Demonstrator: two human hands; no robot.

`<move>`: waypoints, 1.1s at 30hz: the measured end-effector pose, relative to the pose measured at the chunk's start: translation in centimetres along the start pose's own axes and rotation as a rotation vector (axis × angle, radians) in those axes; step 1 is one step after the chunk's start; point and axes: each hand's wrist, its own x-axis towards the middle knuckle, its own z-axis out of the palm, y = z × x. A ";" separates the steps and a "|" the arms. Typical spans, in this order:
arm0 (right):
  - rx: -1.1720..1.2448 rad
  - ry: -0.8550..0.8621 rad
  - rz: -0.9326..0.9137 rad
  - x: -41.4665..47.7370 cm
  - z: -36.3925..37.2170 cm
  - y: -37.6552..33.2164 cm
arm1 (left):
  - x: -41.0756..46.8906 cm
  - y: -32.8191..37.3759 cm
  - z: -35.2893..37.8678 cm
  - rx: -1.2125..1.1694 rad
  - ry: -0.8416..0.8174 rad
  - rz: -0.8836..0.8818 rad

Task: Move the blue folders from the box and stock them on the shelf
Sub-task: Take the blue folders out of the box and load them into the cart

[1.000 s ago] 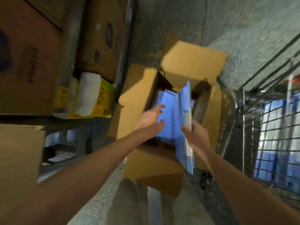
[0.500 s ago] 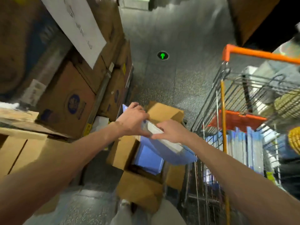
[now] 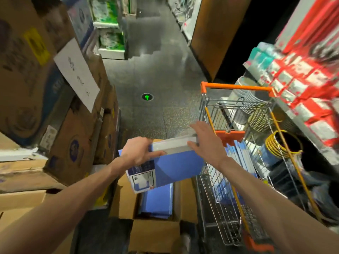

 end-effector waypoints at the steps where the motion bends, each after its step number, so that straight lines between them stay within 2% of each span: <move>1: 0.033 0.070 0.062 -0.5 -0.6 0.3 | -0.2 0.2 -0.2 -0.056 0.021 -0.060; 3: 0.093 0.152 0.235 -2.1 -2.0 1.2 | -0.5 1.4 -1.0 -0.154 0.068 -0.150; 8: 0.419 0.165 0.606 -6.0 -2.4 4.6 | 0.1 5.3 -3.0 -0.517 0.086 -0.294; 14: 0.820 0.176 0.903 -12.5 -3.0 9.7 | 1.2 13.2 -2.1 -0.945 0.060 -0.374; 18: 1.200 0.293 0.958 -17.4 -4.1 14.6 | 0.9 21.0 -0.7 -1.158 -0.033 -0.387; 20: 1.260 0.400 0.935 -20.2 -5.2 16.8 | 0.4 25.7 0.4 -1.208 -0.098 -0.410; 25: 1.220 0.865 1.089 -27.1 -8.2 22.6 | -0.9 36.9 3.7 -1.242 -0.241 -0.453; 28: 1.163 0.940 1.167 -30.2 -9.4 25.8 | -1.4 41.0 5.3 -1.227 -0.356 -0.424; 33: 1.232 0.901 1.150 -32.4 -10.7 28.6 | -0.6 44.6 6.0 -1.162 -0.341 -0.379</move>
